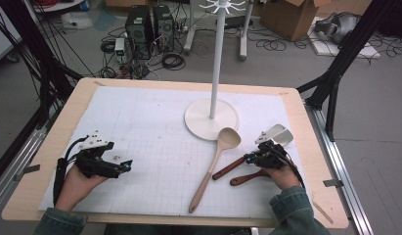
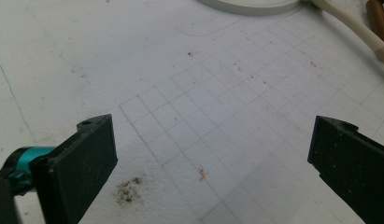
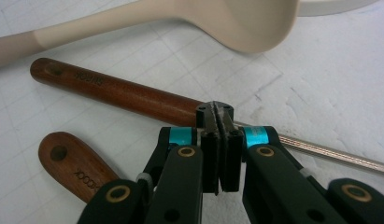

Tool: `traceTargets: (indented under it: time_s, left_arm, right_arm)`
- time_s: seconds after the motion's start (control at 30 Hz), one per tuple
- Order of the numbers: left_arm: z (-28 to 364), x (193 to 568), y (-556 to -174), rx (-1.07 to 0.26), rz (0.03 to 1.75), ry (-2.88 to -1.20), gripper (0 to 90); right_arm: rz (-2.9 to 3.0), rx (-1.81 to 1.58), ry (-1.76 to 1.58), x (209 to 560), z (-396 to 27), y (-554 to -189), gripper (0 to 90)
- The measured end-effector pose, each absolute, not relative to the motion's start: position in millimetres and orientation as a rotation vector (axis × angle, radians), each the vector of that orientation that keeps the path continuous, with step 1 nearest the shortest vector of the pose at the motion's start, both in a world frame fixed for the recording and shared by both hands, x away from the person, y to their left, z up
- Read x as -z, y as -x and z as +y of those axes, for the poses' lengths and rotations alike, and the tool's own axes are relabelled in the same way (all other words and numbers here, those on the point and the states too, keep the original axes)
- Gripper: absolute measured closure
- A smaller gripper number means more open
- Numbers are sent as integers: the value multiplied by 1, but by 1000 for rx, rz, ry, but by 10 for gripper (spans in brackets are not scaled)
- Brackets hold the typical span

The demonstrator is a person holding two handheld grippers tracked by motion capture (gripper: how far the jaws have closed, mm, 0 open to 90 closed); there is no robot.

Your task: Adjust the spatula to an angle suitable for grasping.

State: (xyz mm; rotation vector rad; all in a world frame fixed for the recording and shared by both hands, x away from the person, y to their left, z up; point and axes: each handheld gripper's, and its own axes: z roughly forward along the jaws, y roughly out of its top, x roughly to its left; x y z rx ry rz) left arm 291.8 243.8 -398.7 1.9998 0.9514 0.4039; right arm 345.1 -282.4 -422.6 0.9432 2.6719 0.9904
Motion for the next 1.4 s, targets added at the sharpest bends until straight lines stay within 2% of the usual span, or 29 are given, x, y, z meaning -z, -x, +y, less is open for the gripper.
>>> traceTargets:
  time_s: [0.47, 0.67, 0.73, 0.77, 0.9, 1.4]
  left_arm:
    - [244, 399, -292, -403, 949, -2001, 18]
    - [245, 399, -292, -404, 951, -1997, 18]
    - [244, 399, -292, -402, 953, -1991, 17]
    - [245, 399, -292, -402, 953, -1991, 17]
    - [245, 398, -292, -402, 952, -1995, 17]
    - [245, 398, -292, -402, 950, -1998, 17]
  right_arm:
    - [2691, -986, -945, 423, -282, -345, 892]
    - [2692, -996, -932, 418, -282, -347, 794]
    - [2700, -1007, -914, 415, -280, -349, 711]
    - [2700, -1007, -914, 415, -280, -349, 711]
    - [2738, -991, -860, 410, -273, -352, 601]
    - [2806, -953, -788, 414, -263, -356, 472]
